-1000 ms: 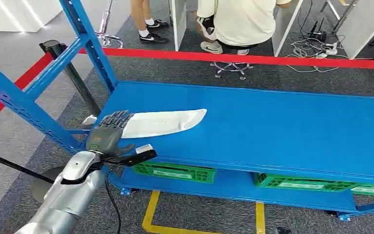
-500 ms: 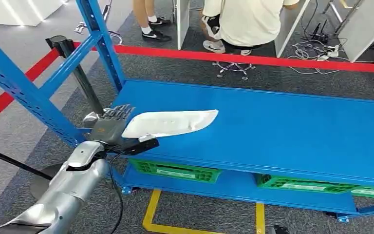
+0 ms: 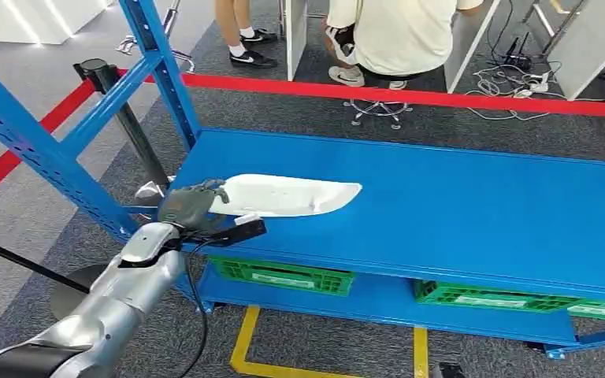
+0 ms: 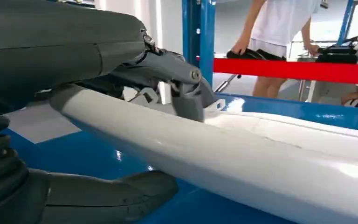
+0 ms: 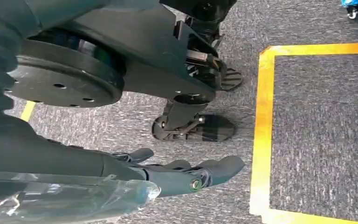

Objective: Take the parts from the cabinet and place them on the table.

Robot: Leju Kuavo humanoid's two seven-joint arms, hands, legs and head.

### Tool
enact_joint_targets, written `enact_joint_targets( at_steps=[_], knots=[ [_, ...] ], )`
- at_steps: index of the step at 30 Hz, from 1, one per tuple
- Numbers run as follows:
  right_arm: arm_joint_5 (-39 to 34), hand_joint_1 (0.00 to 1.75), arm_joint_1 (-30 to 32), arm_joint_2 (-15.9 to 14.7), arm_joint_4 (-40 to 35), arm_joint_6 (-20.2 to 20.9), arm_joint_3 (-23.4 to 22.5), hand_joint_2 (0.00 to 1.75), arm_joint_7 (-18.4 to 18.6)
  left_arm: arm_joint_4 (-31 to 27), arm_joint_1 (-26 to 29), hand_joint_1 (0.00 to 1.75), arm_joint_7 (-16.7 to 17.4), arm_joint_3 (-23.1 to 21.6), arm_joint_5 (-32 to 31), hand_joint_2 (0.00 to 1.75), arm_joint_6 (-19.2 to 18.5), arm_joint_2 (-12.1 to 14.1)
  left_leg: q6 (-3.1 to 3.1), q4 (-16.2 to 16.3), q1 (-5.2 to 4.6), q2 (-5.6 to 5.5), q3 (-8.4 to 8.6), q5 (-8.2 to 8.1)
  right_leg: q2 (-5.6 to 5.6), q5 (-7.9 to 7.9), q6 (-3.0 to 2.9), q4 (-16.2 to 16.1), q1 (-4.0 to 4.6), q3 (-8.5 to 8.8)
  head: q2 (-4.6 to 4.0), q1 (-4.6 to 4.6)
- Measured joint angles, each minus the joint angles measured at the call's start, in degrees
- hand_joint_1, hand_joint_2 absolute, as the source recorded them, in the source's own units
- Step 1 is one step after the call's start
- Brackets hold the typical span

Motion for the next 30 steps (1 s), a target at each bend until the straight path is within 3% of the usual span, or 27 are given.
enact_joint_targets(
  at_steps=[6,7,8,9,10,11,12,20,30],
  knots=[
    [0.0,0.00,0.0,0.0,0.0,0.0,0.0,1.75,0.0,0.9,-0.3,1.69,0.0,0.0,-0.1,1.75,0.1,-0.2,0.00,0.0,0.00,0.00,0.00,0.00,0.00,0.00,0.00,0.0,0.00,0.00,0.00,0.02],
    [0.0,0.00,0.0,0.0,0.0,0.0,0.0,1.75,0.0,1.0,-0.3,1.62,0.0,0.0,-0.1,1.75,0.1,-0.2,0.00,0.0,0.00,0.00,0.00,0.00,0.00,0.00,0.00,0.0,0.00,0.00,0.00,0.02],
    [0.0,0.00,0.0,0.0,0.0,0.0,0.0,1.75,0.0,1.1,-0.3,1.33,0.0,0.0,-0.1,1.75,0.1,-0.3,0.00,0.0,0.00,0.00,0.00,0.00,0.00,0.00,0.00,0.0,0.00,0.00,0.00,0.00],
    [0.0,0.00,0.0,0.0,0.0,0.0,0.0,1.75,0.0,1.2,-0.3,0.80,0.0,0.0,-0.1,1.75,0.1,-0.3,0.00,0.0,0.00,0.00,0.00,0.00,0.00,0.00,0.00,0.0,0.00,0.00,0.00,0.02],
    [0.0,0.00,0.0,0.0,0.0,0.0,0.0,1.75,0.0,1.3,-0.3,0.77,-0.1,0.0,-0.1,1.75,0.1,-0.3,0.00,0.0,0.00,0.00,0.00,0.00,0.00,0.00,0.00,0.0,0.00,0.00,0.00,0.00],
    [0.0,0.00,0.0,0.0,0.0,0.0,0.0,1.75,0.0,1.4,-0.3,0.47,-0.3,0.0,-0.1,1.75,0.2,-0.3,0.00,0.0,0.00,0.00,0.00,0.00,0.00,0.00,0.00,0.0,0.00,0.00,0.00,0.02],
    [0.1,0.00,0.0,0.0,0.0,0.1,0.0,1.75,0.0,1.5,-0.3,0.02,-0.7,0.0,-0.2,1.75,0.4,-0.3,0.00,0.0,0.00,0.00,0.00,0.00,0.00,0.00,0.00,0.0,0.00,0.00,0.00,0.00],
    [1.2,0.00,-0.3,0.0,0.0,0.3,0.0,1.75,0.0,1.7,-0.3,0.00,-5.9,-0.7,0.5,1.75,0.0,-0.4,0.00,0.0,0.00,0.00,0.00,0.00,-0.01,0.00,0.00,0.0,0.00,0.02,0.00,0.00],
    [2.2,0.00,-0.4,0.0,0.0,0.5,0.0,1.75,0.0,1.7,-0.3,0.00,-5.2,-2.4,0.2,1.75,0.1,-0.4,0.00,0.0,-0.01,0.00,0.04,0.04,-0.02,0.00,0.00,0.0,0.00,0.07,0.00,0.02]
  ],
)
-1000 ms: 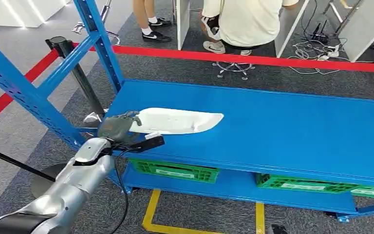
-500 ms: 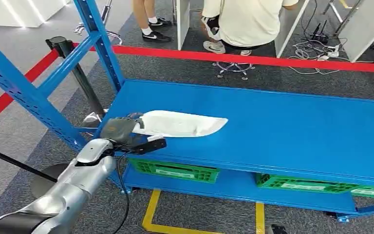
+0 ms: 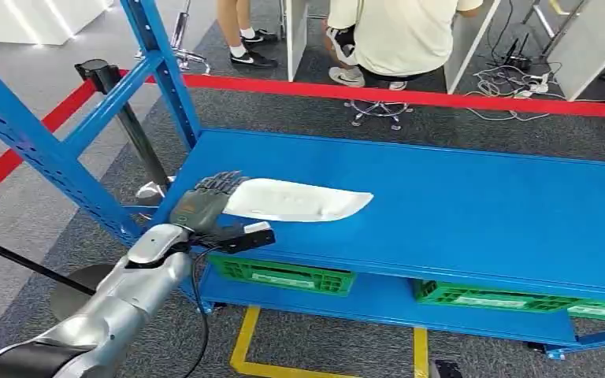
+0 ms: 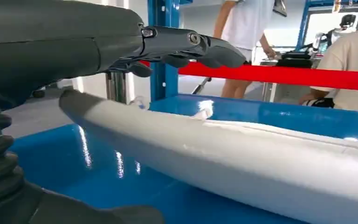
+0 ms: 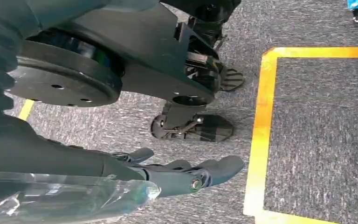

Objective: Take the parts from the cabinet and place them on the table.

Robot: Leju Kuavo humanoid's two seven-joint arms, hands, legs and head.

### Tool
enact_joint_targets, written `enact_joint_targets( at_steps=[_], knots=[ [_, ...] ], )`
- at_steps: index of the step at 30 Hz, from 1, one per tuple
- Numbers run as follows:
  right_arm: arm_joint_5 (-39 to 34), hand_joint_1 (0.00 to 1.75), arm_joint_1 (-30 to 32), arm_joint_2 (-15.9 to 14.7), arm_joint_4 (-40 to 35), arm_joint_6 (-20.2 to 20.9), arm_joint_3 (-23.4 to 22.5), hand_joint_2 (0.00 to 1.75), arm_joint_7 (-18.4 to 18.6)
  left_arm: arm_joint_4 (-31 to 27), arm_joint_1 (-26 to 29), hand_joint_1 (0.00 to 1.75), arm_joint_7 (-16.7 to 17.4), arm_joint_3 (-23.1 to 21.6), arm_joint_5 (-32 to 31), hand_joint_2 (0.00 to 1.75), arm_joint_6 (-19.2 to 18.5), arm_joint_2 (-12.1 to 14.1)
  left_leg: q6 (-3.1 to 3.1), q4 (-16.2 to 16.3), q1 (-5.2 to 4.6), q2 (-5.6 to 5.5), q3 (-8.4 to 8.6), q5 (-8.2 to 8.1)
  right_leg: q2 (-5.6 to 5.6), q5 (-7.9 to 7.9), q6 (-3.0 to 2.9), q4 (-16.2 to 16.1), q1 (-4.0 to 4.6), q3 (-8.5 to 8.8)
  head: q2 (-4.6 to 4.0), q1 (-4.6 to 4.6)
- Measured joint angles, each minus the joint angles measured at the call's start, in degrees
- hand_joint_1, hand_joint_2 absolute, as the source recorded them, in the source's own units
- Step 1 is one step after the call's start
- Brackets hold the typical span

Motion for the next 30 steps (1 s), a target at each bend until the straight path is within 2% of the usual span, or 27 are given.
enact_joint_targets(
  at_steps=[6,11,15,20,26,27,30],
  knots=[
    [0.2,0.00,0.0,0.0,0.0,0.0,0.0,1.75,0.0,0.0,0.0,0.00,1.3,-0.7,-0.6,1.75,0.6,0.0,0.00,0.0,0.00,0.00,0.02,0.04,0.00,0.01,0.00,0.0,0.00,0.02,0.00,0.00],
    [0.4,0.00,0.1,0.0,0.0,0.0,-0.1,1.75,-0.2,0.0,0.0,0.00,4.6,-1.2,-2.5,1.75,2.4,-0.1,0.00,0.0,0.00,0.00,0.04,0.04,0.01,0.02,-0.01,0.0,0.00,0.03,0.00,0.00],
    [0.9,0.00,0.3,0.0,0.0,0.0,-0.2,1.75,-0.3,-0.2,0.0,0.00,5.6,-1.6,-3.7,1.75,3.0,-0.3,0.00,0.0,0.00,0.00,0.04,0.05,0.01,0.02,-0.01,0.0,0.00,0.03,0.00,0.00],
    [1.5,0.00,0.3,0.0,0.0,0.0,-0.3,1.75,-0.3,-0.3,0.6,0.00,3.0,-2.7,-5.7,1.75,5.9,-0.3,0.00,0.0,0.00,0.00,0.04,0.05,0.00,0.02,-0.01,0.0,0.00,0.03,0.00,0.00],
    [2.4,0.00,0.1,0.2,0.0,0.2,-0.5,1.75,0.1,-0.2,0.9,0.00,0.1,-4.5,-5.9,1.75,7.2,-0.4,0.00,0.0,0.00,0.00,0.03,0.04,0.00,0.01,-0.01,0.0,0.00,0.03,0.00,0.00],
    [2.4,0.00,0.0,0.2,0.0,0.2,-0.5,1.75,0.1,-0.1,0.9,0.00,-0.1,-4.7,-5.9,0.00,7.3,-0.4,0.00,0.0,0.00,0.00,0.03,0.04,0.00,0.01,-0.01,0.0,0.00,0.02,0.00,0.00],
    [2.8,0.00,-0.2,0.2,0.0,0.2,-0.5,1.75,0.1,0.0,1.0,0.00,-0.7,-5.1,-6.0,0.00,7.5,-0.5,0.00,0.0,-0.01,0.00,0.03,0.04,0.01,0.02,-0.01,0.0,0.00,0.02,0.00,-0.02]
  ],
)
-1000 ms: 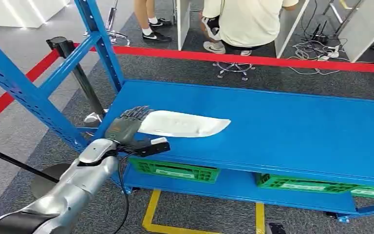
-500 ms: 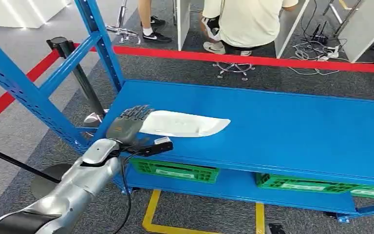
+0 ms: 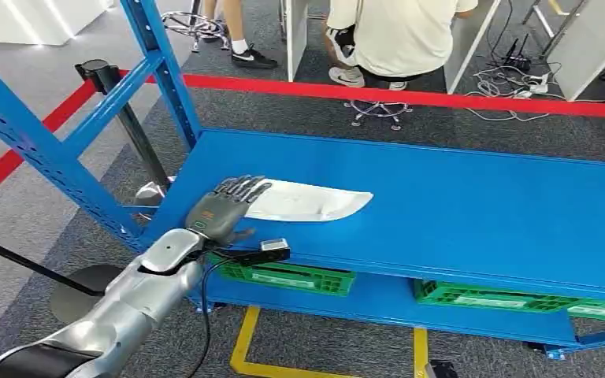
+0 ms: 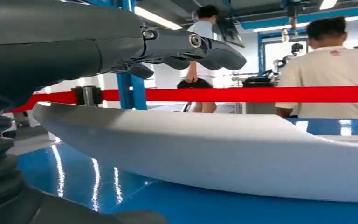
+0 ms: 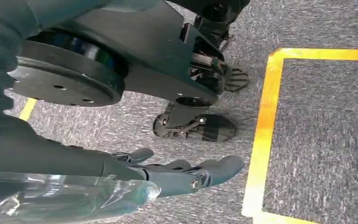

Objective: Take the parts from the cabinet and place them on the table.

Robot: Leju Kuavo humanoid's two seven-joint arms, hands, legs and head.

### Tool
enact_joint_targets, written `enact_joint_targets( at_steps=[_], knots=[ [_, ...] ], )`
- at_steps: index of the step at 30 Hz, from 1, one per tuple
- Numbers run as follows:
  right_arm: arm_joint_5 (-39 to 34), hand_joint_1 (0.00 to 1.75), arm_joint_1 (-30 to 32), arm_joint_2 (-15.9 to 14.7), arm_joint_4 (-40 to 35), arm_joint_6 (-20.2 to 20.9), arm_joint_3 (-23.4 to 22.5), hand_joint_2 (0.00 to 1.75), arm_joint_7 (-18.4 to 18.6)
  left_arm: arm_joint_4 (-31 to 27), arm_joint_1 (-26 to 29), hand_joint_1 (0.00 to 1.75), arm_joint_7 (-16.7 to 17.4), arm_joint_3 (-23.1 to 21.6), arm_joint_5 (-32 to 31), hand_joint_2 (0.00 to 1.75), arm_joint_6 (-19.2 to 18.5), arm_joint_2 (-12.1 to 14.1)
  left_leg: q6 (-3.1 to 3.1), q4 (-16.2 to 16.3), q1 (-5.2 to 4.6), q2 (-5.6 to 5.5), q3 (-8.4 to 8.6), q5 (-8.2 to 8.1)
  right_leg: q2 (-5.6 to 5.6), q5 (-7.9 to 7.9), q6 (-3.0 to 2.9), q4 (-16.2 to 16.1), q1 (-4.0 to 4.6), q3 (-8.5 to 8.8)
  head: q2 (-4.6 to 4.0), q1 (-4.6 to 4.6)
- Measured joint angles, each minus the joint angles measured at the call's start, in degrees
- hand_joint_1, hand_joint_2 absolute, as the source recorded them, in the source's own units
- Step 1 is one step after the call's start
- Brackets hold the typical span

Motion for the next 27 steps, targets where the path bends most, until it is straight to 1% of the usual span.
enact_joint_targets(
  at_steps=[5,11,12,13,14,15,16,17,24,27],
  knots=[
    [0.3,0.00,-0.2,0.0,0.0,0.1,-0.1,1.75,0.2,0.5,0.2,0.00,-1.4,-0.9,0.0,0.00,0.3,0.0,0.00,0.0,0.00,0.00,0.00,0.00,0.01,0.00,0.00,0.0,0.00,0.00,0.00,0.02],
    [0.5,0.00,-0.2,0.0,0.0,0.2,-0.1,1.75,0.3,1.6,0.4,0.00,-1.5,-1.1,0.8,0.00,-0.4,-0.1,0.00,0.0,0.00,0.00,0.00,0.00,0.00,0.00,0.00,0.0,0.00,-0.02,0.00,0.00],
    [0.5,0.00,-0.2,0.0,0.0,0.2,-0.1,1.75,0.3,1.7,0.4,0.05,-1.5,-1.1,0.8,0.00,-0.5,-0.1,0.00,0.0,0.00,0.00,-0.01,0.00,0.00,0.00,0.00,0.0,0.00,-0.02,0.00,0.02],
    [0.5,0.00,-0.2,0.0,0.0,0.2,-0.1,1.75,0.3,1.9,0.4,0.93,-1.5,-1.1,0.8,0.00,-0.5,-0.1,0.00,0.0,0.00,0.00,-0.01,0.00,0.00,0.00,0.00,0.0,0.00,-0.02,0.00,0.02],
    [0.5,0.00,-0.2,0.0,0.0,0.2,-0.1,1.75,0.3,2.0,0.4,1.71,-1.5,-1.1,0.9,0.00,-0.5,-0.1,0.00,0.0,0.00,0.00,-0.01,0.00,0.00,0.00,0.00,0.0,0.00,-0.02,0.00,0.02],
    [0.5,0.00,-0.2,0.1,0.0,0.2,-0.1,1.75,0.3,2.1,0.4,1.75,-1.5,-1.1,1.0,0.00,-0.8,-0.1,0.00,0.0,0.00,0.00,-0.01,0.00,0.00,0.00,0.00,0.0,0.00,-0.02,0.00,0.02],
    [0.5,0.00,-0.2,0.1,0.0,0.2,-0.1,1.75,0.3,2.3,0.4,1.75,-1.5,-1.1,1.1,0.00,-0.9,-0.1,0.00,0.0,0.00,0.00,-0.01,0.00,0.00,0.00,0.00,0.0,0.00,-0.02,0.00,0.02],
    [0.5,0.00,-0.2,0.1,0.0,0.2,-0.1,1.75,0.3,2.4,0.4,1.75,-1.5,-1.1,1.2,1.75,-1.1,-0.1,0.00,0.0,0.00,0.00,-0.01,0.00,0.01,0.00,0.00,0.0,0.00,-0.02,0.00,0.00],
    [0.7,0.00,-0.2,0.1,0.0,0.2,-0.3,1.75,0.3,2.9,0.4,1.75,-0.8,-1.1,1.7,1.75,-1.5,-0.1,0.00,0.0,0.00,0.00,-0.01,0.00,0.00,0.00,0.00,0.0,0.00,-0.03,0.00,0.02],
    [0.9,0.00,-0.2,0.2,0.0,0.2,-0.5,1.75,0.3,2.9,0.4,1.75,0.0,-1.1,1.5,1.75,-1.0,-0.1,0.00,0.0,0.00,0.00,-0.01,0.00,0.01,0.00,0.00,0.0,0.00,-0.03,0.00,0.02]
  ],
)
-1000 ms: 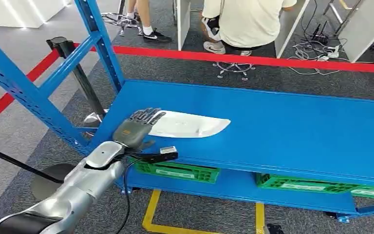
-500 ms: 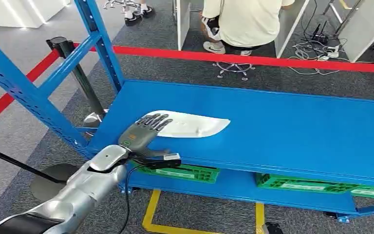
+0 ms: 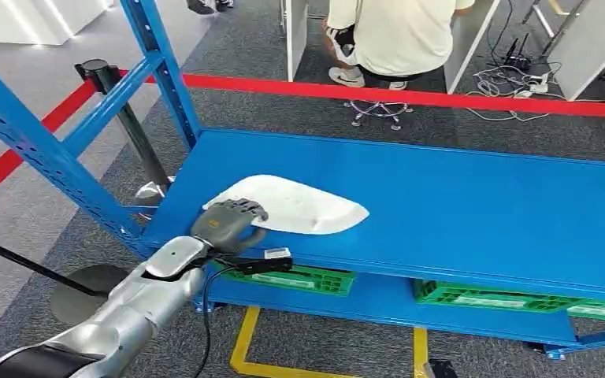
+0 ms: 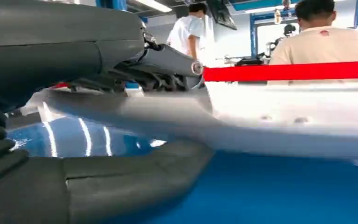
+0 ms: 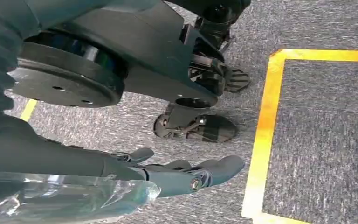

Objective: Take the parts from the cabinet and place them on the table.

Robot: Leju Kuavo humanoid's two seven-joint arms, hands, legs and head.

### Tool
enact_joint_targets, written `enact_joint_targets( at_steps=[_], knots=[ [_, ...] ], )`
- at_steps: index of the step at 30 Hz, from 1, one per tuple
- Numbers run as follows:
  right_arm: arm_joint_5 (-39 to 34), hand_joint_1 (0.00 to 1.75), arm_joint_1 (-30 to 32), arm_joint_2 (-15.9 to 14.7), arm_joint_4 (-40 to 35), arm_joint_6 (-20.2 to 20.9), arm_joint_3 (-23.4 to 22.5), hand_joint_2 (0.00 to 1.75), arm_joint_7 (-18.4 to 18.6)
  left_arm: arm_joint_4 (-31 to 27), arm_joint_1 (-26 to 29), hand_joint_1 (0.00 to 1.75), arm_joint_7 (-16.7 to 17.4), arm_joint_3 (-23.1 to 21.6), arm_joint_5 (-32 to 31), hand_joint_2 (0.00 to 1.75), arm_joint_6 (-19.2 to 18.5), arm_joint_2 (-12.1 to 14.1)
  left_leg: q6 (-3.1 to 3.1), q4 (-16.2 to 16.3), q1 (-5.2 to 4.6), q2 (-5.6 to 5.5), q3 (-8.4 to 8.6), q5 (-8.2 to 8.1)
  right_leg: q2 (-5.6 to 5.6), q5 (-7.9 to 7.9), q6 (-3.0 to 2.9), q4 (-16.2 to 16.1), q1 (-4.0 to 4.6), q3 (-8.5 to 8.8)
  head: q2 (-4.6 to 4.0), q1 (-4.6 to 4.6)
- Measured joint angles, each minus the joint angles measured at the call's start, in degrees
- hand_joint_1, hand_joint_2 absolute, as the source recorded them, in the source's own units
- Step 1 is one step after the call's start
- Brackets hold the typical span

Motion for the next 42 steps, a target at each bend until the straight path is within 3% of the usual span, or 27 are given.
enact_joint_targets(
  at_steps=[19,28,36,42],
  knots=[
    [0.9,0.00,0.1,0.0,0.0,0.0,-1.5,1.75,-0.5,-0.5,-0.7,1.75,3.0,0.0,-2.6,1.75,2.9,-1.0,0.00,0.0,0.00,0.00,0.01,0.00,0.01,0.00,0.00,0.0,0.00,0.02,0.00,0.00],
    [1.2,0.00,0.1,0.0,0.0,0.0,-2.0,1.75,-0.6,-1.1,-0.6,1.75,2.6,0.0,-2.5,1.75,2.6,-1.4,0.00,0.0,0.00,0.00,0.01,0.00,0.00,0.00,0.00,0.0,0.00,0.01,0.00,0.00],
    [1.3,0.00,0.1,0.0,0.0,-0.2,-3.4,1.75,-1.1,-5.1,0.8,1.75,2.3,-0.6,-1.9,1.75,0.7,-2.5,0.00,0.0,-0.01,0.00,-0.01,0.00,-0.01,0.00,0.00,0.0,-0.01,-0.01,0.00,-0.02],
    [1.1,0.00,0.5,0.0,0.0,-0.5,-4.7,1.75,-1.7,-14.2,3.1,1.75,2.3,-2.4,0.7,1.75,-2.8,-3.8,0.01,0.0,-0.02,0.00,-0.03,-0.01,-0.01,0.00,0.00,0.0,-0.02,-0.03,0.00,0.00]
  ],
)
